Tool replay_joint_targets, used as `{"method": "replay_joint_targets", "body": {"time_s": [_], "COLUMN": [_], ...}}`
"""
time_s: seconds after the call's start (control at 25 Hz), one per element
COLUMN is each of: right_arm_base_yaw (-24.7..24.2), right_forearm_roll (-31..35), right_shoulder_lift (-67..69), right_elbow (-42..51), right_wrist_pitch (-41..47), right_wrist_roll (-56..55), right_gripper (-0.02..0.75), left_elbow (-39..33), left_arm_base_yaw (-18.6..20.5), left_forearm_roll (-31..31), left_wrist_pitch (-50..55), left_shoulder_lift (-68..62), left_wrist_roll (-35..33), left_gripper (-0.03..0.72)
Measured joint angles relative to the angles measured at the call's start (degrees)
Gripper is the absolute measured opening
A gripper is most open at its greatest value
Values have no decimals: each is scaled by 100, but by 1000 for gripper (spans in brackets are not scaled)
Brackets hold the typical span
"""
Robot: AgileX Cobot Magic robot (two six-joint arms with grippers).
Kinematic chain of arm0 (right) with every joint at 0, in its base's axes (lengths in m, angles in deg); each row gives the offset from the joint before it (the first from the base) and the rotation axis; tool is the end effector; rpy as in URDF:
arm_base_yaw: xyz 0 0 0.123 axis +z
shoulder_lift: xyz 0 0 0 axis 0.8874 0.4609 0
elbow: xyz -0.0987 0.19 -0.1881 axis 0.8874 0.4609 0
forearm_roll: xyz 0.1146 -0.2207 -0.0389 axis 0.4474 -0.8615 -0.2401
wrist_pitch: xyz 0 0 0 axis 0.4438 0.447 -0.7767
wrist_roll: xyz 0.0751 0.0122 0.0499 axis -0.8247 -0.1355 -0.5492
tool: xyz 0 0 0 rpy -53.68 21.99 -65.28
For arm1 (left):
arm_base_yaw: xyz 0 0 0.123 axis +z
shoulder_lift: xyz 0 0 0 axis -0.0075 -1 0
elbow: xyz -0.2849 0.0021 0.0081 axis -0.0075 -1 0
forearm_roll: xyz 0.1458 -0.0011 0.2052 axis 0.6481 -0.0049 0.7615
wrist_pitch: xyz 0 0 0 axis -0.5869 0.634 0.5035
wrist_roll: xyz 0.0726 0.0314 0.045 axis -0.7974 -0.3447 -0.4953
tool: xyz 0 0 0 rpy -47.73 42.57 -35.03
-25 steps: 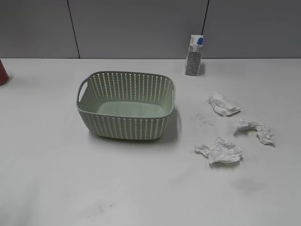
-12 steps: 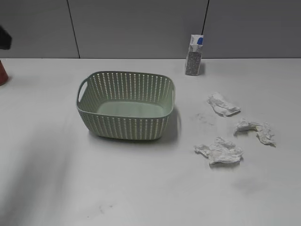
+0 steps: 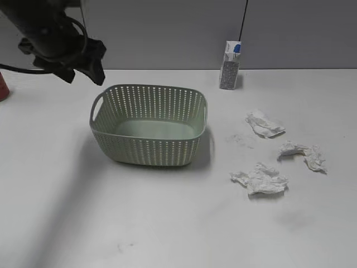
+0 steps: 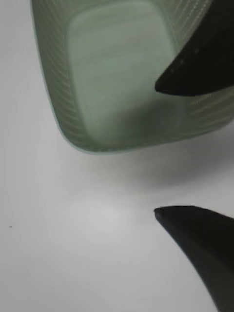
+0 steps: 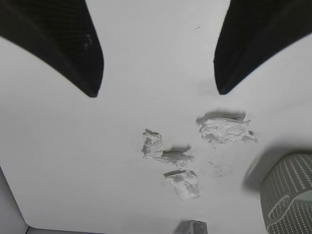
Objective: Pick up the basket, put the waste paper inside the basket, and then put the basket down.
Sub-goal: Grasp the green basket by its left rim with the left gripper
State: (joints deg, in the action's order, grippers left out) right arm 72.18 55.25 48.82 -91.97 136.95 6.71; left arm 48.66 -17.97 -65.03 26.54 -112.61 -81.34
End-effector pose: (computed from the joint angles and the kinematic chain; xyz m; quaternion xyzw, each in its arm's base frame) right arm 0.0076 0.0040 0.2640 -0.0823 0.8374 0.0554 0.5376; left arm 0.3743 -0.1433 0.2599 0.1632 0.9615 -0.1288 0.1799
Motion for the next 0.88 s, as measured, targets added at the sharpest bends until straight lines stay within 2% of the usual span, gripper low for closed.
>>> {"method": "replay_joint_targets", "body": {"time_s": [0.28, 0.56, 0.68, 0.88], "right_arm_base_yaw": [0, 0, 0, 0], "right_forearm_roll": [0, 0, 0, 0], "right_shoulder_lift": [0, 0, 0, 0], "right_elbow": [0, 0, 0, 0], "right_wrist_pitch": [0, 0, 0, 0], "right_wrist_roll": [0, 0, 0, 0], "right_gripper": [564, 564, 564, 564], "left_elbow": [320, 320, 324, 324], "left_arm_base_yaw": [-6, -6, -6, -6], "left_forearm_roll": [-162, -229, -259, -316], "left_wrist_pitch": [16, 43, 48, 52], "left_shoulder_lift": [-1170, -1743, -1743, -1737], "left_wrist_roll": [287, 424, 430, 443], "left_gripper": [535, 481, 415, 207]}}
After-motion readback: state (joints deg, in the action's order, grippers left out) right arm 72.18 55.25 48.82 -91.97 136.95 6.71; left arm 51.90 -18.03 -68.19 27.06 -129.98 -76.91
